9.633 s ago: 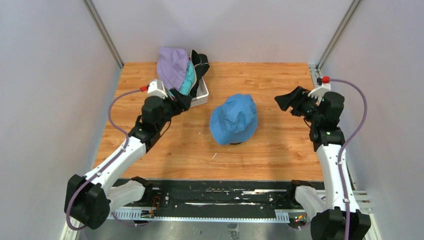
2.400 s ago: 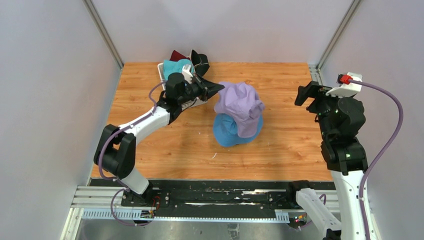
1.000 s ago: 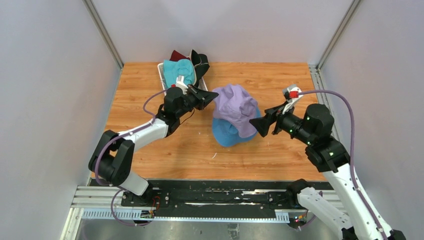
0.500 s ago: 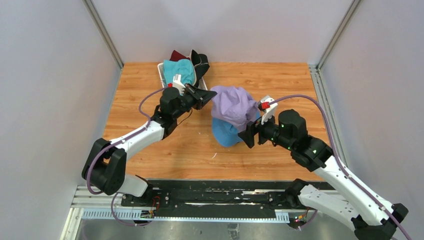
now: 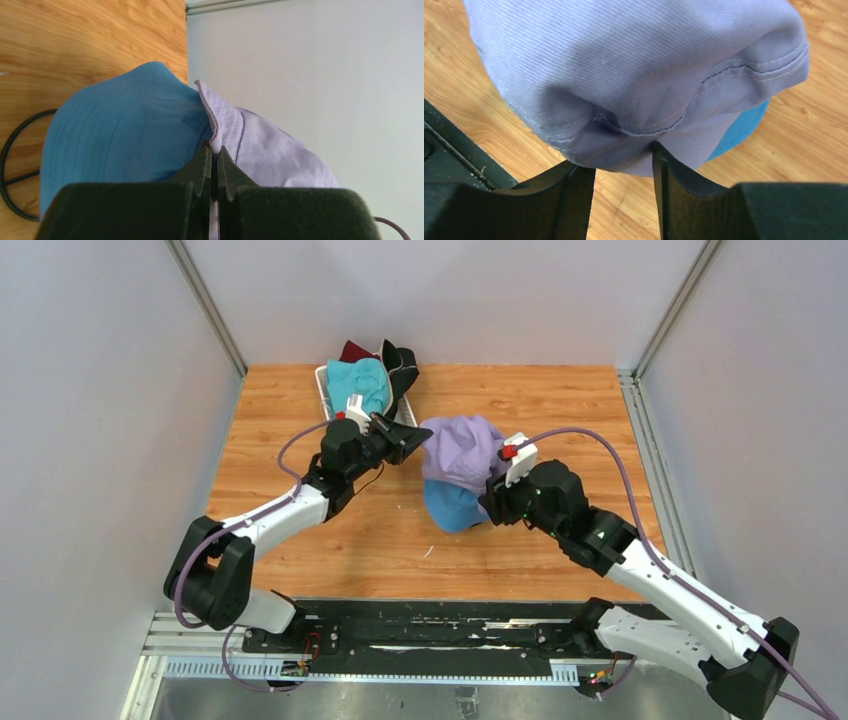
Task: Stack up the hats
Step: Stack the hat on the hat.
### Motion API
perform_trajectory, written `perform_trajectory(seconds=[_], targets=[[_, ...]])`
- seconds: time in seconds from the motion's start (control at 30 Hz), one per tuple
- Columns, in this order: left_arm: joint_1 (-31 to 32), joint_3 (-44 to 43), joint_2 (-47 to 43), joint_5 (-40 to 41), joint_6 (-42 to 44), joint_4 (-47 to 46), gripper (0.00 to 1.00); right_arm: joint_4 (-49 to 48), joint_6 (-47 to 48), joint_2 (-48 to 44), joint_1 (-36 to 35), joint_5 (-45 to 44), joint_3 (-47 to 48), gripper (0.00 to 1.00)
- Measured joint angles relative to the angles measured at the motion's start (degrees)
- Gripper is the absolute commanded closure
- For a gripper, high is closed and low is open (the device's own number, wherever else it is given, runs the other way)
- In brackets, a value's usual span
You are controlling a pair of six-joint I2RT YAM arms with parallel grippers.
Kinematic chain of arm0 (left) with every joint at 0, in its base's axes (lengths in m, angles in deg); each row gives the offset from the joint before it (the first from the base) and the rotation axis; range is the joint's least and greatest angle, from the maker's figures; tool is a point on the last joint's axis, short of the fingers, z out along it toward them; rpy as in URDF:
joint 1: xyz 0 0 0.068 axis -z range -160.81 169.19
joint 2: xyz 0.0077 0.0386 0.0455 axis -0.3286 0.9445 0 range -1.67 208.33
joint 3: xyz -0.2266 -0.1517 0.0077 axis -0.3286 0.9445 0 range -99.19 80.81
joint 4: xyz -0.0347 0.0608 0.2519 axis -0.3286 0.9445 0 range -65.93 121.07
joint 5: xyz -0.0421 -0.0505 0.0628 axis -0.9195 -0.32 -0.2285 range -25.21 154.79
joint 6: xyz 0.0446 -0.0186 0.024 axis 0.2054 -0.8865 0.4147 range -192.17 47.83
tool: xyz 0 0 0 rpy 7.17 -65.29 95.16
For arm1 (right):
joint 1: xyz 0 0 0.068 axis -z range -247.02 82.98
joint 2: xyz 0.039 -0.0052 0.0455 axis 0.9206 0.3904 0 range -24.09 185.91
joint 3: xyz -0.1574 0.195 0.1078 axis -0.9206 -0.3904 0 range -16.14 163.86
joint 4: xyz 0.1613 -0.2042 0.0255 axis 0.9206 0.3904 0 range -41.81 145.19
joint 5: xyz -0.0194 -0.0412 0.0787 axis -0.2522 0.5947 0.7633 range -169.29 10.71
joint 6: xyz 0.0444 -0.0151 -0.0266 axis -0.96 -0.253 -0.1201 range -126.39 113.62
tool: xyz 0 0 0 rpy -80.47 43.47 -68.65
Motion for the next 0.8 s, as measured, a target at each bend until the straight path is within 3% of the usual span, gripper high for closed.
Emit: perform_trajectory(seconds=[0.13, 0.2, 0.8], targets=[[0.0, 1.27, -0.11, -0.04, 0.02, -0.02, 1.0, -0.85, 0.2, 0.35, -0.13, -2.05, -0.02, 0.89], [0.0, 1.92, -0.28, -0.11, 0.02, 0.02, 1.0, -1.29, 0.24, -0.13, -0.17, -3.04, -0.02, 0.94], [0.07, 2.16, -6.56, 0.04, 0.74, 3.63, 1.0, 3.32, 0.96, -2.12, -1.68, -2.4, 5.79, 0.99]])
